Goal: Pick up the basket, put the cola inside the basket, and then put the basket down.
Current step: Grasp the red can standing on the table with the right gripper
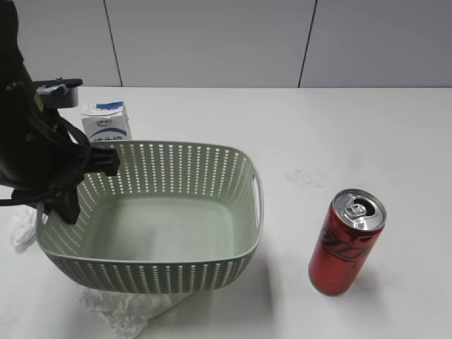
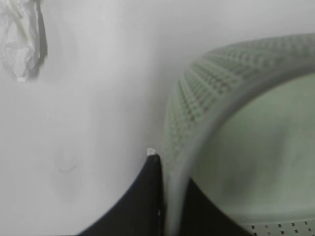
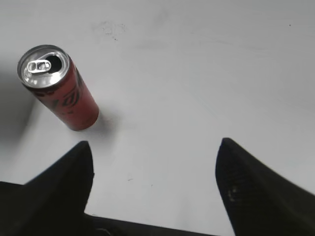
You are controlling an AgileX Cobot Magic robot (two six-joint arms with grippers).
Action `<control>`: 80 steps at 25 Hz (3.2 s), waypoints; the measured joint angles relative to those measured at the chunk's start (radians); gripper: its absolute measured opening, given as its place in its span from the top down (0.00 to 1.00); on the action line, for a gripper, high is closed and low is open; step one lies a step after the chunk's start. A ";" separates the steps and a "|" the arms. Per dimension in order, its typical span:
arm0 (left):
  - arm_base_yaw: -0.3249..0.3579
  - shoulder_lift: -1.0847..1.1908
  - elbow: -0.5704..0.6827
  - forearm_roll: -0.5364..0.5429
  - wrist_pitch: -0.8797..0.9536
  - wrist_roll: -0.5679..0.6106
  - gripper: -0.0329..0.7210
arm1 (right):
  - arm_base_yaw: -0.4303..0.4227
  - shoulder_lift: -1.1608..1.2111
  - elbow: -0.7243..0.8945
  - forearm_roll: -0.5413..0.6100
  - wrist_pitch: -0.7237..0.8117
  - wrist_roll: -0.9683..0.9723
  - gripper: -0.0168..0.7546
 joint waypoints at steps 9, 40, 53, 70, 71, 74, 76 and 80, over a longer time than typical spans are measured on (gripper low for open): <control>0.000 0.000 0.000 -0.002 0.000 0.000 0.96 | 0.000 -0.300 0.188 -0.017 -0.044 0.000 0.22; 0.000 -0.001 0.000 -0.010 0.016 0.000 0.96 | 0.000 -0.402 0.256 -0.039 -0.118 0.007 0.12; 0.000 -0.001 0.000 0.000 0.015 0.000 0.96 | 0.000 0.094 0.037 0.024 -0.139 0.081 0.14; 0.000 -0.001 0.000 0.017 -0.051 0.000 0.96 | 0.195 0.821 -0.404 0.112 0.123 0.016 0.17; 0.000 -0.001 0.000 0.017 -0.051 0.000 0.96 | 0.237 0.840 -0.411 0.087 0.120 0.037 0.17; 0.000 -0.001 0.000 0.017 -0.051 0.000 0.96 | 0.377 0.897 -0.415 -0.004 0.105 0.099 0.17; 0.000 -0.001 0.000 0.017 -0.052 0.000 0.96 | 0.453 0.932 -0.416 -0.025 0.078 0.126 0.17; 0.000 -0.001 0.000 0.017 -0.052 0.000 0.96 | 0.503 0.995 -0.416 -0.041 0.010 0.183 0.17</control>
